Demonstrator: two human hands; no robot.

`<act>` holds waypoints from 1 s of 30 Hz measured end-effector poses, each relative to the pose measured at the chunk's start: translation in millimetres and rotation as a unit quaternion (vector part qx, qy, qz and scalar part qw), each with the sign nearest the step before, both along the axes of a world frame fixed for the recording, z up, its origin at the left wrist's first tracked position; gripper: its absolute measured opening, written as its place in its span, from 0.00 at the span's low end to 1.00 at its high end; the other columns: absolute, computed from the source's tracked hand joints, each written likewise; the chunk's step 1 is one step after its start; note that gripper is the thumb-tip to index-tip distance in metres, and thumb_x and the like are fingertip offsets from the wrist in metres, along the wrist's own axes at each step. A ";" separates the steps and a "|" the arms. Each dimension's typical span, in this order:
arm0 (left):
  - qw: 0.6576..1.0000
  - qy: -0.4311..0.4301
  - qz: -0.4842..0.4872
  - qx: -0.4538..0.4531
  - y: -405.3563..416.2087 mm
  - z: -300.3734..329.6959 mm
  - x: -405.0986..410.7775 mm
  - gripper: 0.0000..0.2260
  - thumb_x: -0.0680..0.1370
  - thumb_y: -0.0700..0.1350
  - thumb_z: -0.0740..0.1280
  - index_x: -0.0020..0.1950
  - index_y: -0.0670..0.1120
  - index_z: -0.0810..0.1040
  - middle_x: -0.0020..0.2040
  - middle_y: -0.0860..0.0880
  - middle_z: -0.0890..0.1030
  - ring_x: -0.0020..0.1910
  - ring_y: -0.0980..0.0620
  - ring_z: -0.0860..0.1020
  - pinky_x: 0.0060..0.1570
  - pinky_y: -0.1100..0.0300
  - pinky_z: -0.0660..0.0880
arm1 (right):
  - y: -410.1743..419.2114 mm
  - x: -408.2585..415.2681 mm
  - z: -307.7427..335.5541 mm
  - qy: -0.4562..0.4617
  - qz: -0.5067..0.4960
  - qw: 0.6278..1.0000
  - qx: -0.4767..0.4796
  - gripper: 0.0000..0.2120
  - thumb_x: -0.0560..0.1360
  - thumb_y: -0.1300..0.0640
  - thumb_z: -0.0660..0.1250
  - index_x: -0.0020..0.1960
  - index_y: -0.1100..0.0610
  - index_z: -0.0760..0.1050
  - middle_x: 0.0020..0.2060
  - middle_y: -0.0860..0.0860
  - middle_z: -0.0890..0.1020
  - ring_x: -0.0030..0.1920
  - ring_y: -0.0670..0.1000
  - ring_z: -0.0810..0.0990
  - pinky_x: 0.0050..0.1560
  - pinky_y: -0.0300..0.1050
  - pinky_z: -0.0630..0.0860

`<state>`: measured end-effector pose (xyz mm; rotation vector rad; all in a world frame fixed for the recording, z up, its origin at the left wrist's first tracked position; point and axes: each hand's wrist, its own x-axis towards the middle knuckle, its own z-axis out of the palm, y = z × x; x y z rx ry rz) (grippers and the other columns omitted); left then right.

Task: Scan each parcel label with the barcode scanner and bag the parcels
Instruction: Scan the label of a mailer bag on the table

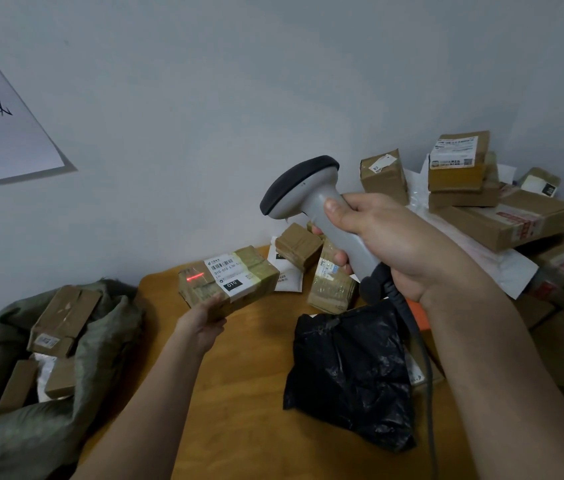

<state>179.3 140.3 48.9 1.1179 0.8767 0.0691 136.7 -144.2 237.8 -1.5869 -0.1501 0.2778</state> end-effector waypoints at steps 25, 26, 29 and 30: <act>0.996 -0.057 -0.030 -0.066 107.9 -11.5 -43.9 0.28 0.74 0.38 0.71 0.72 0.41 0.67 0.69 0.40 0.71 0.66 0.39 0.71 0.70 0.47 0.64 | 137.9 -38.0 -5.7 0.011 -0.008 1.000 -0.007 0.14 0.82 0.51 0.60 0.58 0.61 0.75 0.53 0.59 0.80 0.30 0.47 0.74 0.31 0.42 0.72; 0.995 -0.062 -0.030 -0.065 125.7 -8.3 -50.4 0.27 0.73 0.39 0.72 0.71 0.41 0.68 0.67 0.41 0.73 0.62 0.39 0.73 0.69 0.47 0.66 | 157.8 -41.8 -6.9 0.016 -0.010 1.000 0.005 0.14 0.82 0.51 0.61 0.58 0.60 0.75 0.54 0.60 0.80 0.30 0.48 0.74 0.32 0.42 0.73; 0.992 -0.110 0.001 -0.066 187.5 2.5 -70.3 0.18 0.73 0.40 0.72 0.62 0.40 0.76 0.56 0.43 0.81 0.56 0.42 0.78 0.61 0.50 0.74 | 222.3 -51.6 -11.3 0.021 -0.006 1.000 0.016 0.14 0.81 0.50 0.64 0.56 0.60 0.77 0.57 0.60 0.81 0.30 0.48 0.75 0.33 0.43 0.73; 0.988 -0.138 0.031 -0.068 211.5 5.5 -76.6 0.16 0.74 0.38 0.71 0.61 0.39 0.76 0.53 0.43 0.83 0.55 0.42 0.79 0.54 0.53 0.78 | 244.0 -53.9 -13.7 0.019 -0.002 1.000 0.014 0.14 0.80 0.49 0.65 0.56 0.60 0.77 0.57 0.60 0.81 0.30 0.48 0.75 0.33 0.43 0.73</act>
